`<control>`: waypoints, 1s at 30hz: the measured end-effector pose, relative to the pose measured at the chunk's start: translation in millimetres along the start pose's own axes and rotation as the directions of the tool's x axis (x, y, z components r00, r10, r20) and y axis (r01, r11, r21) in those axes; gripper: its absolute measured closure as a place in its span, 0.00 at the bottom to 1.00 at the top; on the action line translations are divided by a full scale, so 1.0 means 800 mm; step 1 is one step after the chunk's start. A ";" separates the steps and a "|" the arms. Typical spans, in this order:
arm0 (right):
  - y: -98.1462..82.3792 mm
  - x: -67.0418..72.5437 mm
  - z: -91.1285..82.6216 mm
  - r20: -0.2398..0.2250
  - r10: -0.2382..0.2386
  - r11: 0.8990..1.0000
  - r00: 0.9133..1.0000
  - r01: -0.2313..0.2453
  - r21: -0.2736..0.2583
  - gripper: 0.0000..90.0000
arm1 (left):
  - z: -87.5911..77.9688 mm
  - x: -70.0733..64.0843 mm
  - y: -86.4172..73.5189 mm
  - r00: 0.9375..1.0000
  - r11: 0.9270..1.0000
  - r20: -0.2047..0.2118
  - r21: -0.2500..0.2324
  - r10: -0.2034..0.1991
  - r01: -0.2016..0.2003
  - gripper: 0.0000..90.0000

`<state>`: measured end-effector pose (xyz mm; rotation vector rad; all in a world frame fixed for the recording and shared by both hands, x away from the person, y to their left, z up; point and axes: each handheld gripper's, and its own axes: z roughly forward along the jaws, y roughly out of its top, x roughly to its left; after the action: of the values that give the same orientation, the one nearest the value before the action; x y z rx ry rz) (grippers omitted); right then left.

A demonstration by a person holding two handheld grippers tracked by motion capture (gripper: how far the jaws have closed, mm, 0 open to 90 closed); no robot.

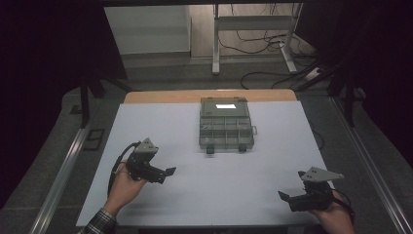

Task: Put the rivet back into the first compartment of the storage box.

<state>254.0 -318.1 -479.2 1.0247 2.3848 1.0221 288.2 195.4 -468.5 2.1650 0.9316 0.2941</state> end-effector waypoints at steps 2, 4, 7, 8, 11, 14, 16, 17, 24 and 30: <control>0.000 0.000 0.000 -0.003 0.006 1.000 1.000 -0.006 -0.006 0.00 | -0.003 -0.001 -0.005 1.000 1.000 -0.003 -0.009 -0.006 0.006 0.00; 0.001 -0.001 -0.001 -0.005 0.014 1.000 1.000 -0.014 -0.010 0.00 | -0.006 -0.002 -0.012 1.000 1.000 0.003 -0.012 -0.016 0.016 0.00; 0.001 -0.001 -0.001 -0.006 0.019 1.000 1.000 -0.019 -0.013 0.00 | -0.010 -0.005 -0.020 1.000 1.000 -0.004 -0.004 -0.012 0.012 0.00; 0.001 -0.001 -0.001 -0.007 0.021 1.000 1.000 -0.021 -0.013 0.00 | -0.012 -0.006 -0.023 1.000 1.000 -0.006 -0.002 -0.012 0.012 0.00; 0.001 -0.001 -0.001 -0.008 0.022 1.000 1.000 -0.022 -0.013 0.00 | -0.020 -0.008 -0.030 1.000 1.000 -0.011 -0.006 -0.016 0.016 0.00; 0.001 -0.001 0.000 -0.007 0.021 1.000 1.000 -0.021 -0.011 0.00 | -0.028 -0.010 -0.039 0.999 0.999 -0.016 -0.018 -0.031 0.030 0.00; 0.001 -0.001 0.000 -0.005 0.018 1.000 1.000 -0.018 -0.007 0.00 | -0.033 -0.013 -0.044 0.999 0.999 -0.020 -0.022 -0.035 0.034 0.00; 0.001 -0.001 0.000 -0.005 0.019 1.000 1.000 -0.019 -0.007 0.00 | -0.036 -0.014 -0.047 0.999 0.999 -0.027 -0.023 -0.034 0.034 0.00; 0.000 0.000 0.002 -0.005 0.012 1.000 1.000 -0.012 0.009 0.00 | -0.050 -0.019 -0.063 0.998 0.999 -0.058 -0.027 -0.028 0.027 0.00; 0.000 0.000 0.002 -0.003 0.010 1.000 1.000 -0.010 0.012 0.00 | -0.061 -0.020 -0.082 0.996 0.997 -0.061 -0.052 -0.062 0.059 0.00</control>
<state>254.7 -317.1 -480.7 1.0409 2.3934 1.0152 219.7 241.0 -480.3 2.0879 1.0121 0.3535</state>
